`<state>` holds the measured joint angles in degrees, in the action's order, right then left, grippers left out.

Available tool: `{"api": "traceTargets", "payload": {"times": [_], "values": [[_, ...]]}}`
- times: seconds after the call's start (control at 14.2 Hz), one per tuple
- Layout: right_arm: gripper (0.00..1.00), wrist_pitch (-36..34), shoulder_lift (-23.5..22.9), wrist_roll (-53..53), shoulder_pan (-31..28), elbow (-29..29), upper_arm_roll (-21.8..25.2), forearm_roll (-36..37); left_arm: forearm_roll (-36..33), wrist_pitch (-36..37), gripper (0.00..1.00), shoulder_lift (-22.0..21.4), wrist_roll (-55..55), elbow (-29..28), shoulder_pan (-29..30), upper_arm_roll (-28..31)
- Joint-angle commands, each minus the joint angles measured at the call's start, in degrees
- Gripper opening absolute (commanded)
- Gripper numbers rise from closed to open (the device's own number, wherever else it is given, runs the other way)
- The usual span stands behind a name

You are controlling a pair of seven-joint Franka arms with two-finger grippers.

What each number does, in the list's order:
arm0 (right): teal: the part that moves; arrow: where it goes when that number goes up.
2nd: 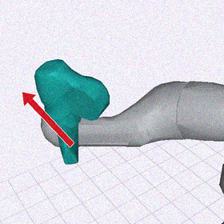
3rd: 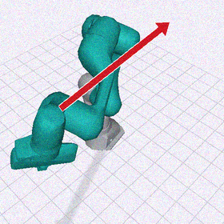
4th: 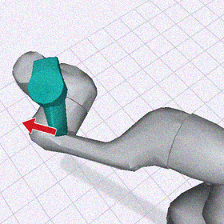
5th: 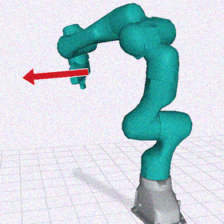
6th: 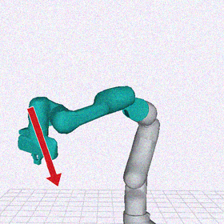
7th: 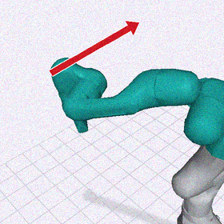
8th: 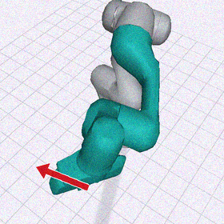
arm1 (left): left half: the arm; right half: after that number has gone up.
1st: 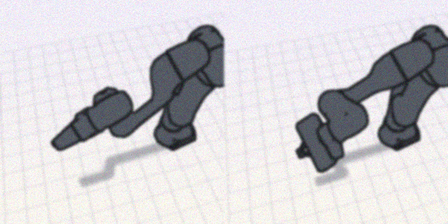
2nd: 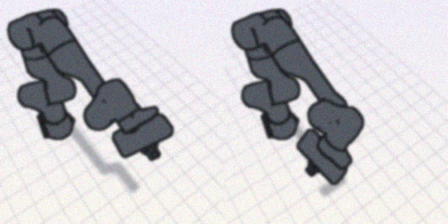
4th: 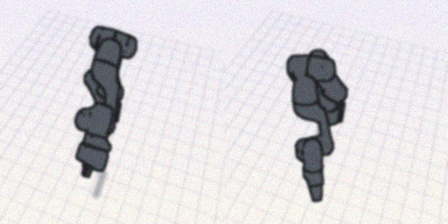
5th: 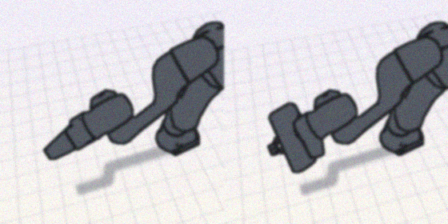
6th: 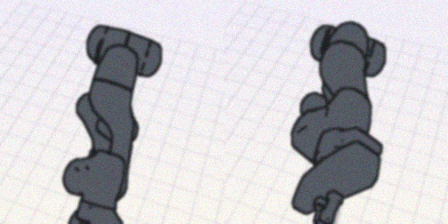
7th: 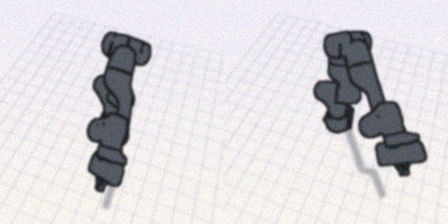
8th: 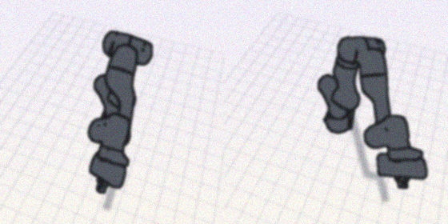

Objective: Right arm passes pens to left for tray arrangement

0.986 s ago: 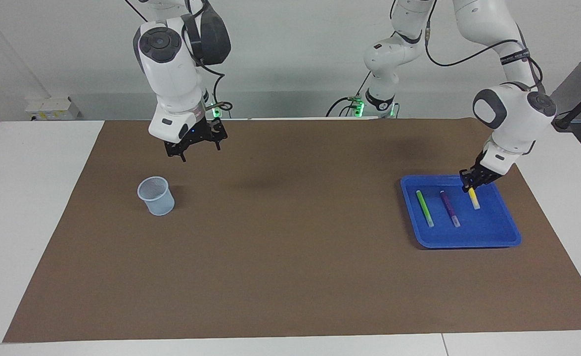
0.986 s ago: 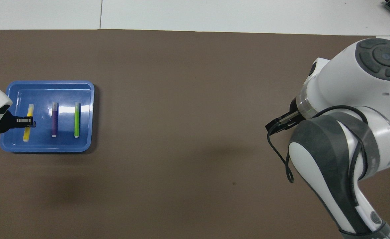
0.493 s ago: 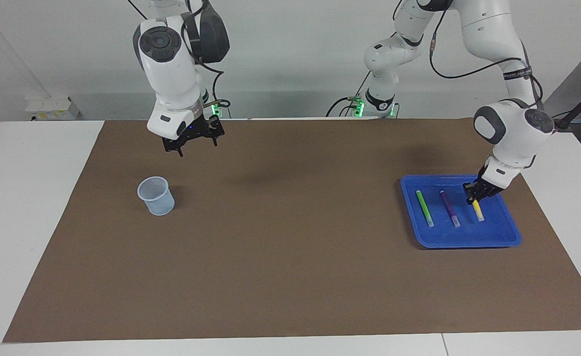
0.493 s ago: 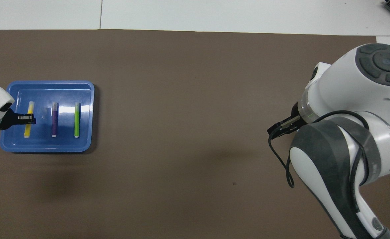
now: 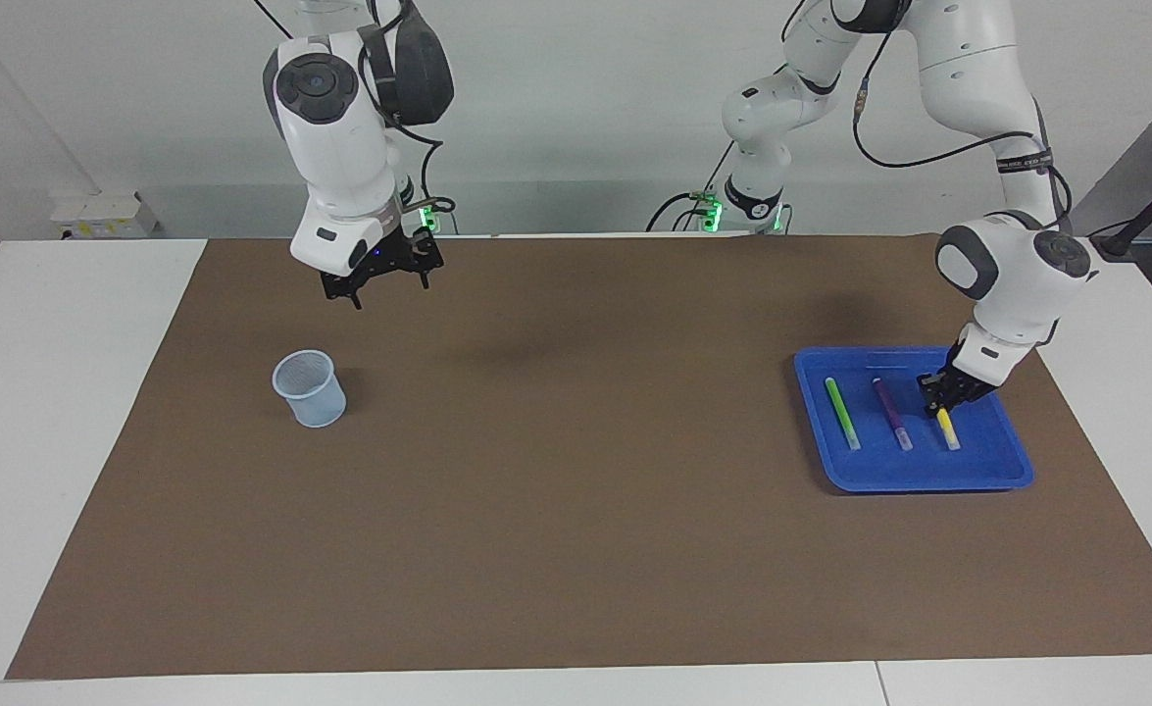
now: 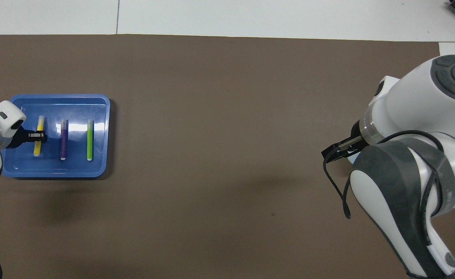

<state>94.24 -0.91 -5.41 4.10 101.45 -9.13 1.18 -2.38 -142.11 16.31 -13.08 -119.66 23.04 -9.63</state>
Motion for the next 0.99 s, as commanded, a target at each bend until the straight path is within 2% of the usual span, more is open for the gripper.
{"api": "traceTargets", "payload": {"times": [0.0,0.14,0.42,0.77,0.92], "values": [[1.00,2.1,1.3,0.7,-0.1,1.6,0.8,0.0,-1.3,-3.2,0.10,1.3,-0.5,-0.7,0.6,-0.4],[1.00,6.5,1.3,1.0,-0.3,1.3,0.9,-0.1,-1.3,-3.3,1.00,1.4,-0.5,-0.1,0.2,-0.4],[1.00,5.7,1.2,2.2,-0.3,-0.5,1.0,-0.1,-1.3,-0.5,1.00,1.2,-0.5,1.6,0.0,-0.4],[1.00,-1.2,0.8,2.1,-0.3,-5.2,4.7,-0.6,-1.3,9.7,1.00,0.7,-0.5,8.1,-0.5,-0.5],[1.00,-3.3,0.7,2.1,-0.3,-7.8,6.9,-2.8,-1.3,13.0,1.00,0.2,-0.4,10.1,-0.6,-0.6]]}}
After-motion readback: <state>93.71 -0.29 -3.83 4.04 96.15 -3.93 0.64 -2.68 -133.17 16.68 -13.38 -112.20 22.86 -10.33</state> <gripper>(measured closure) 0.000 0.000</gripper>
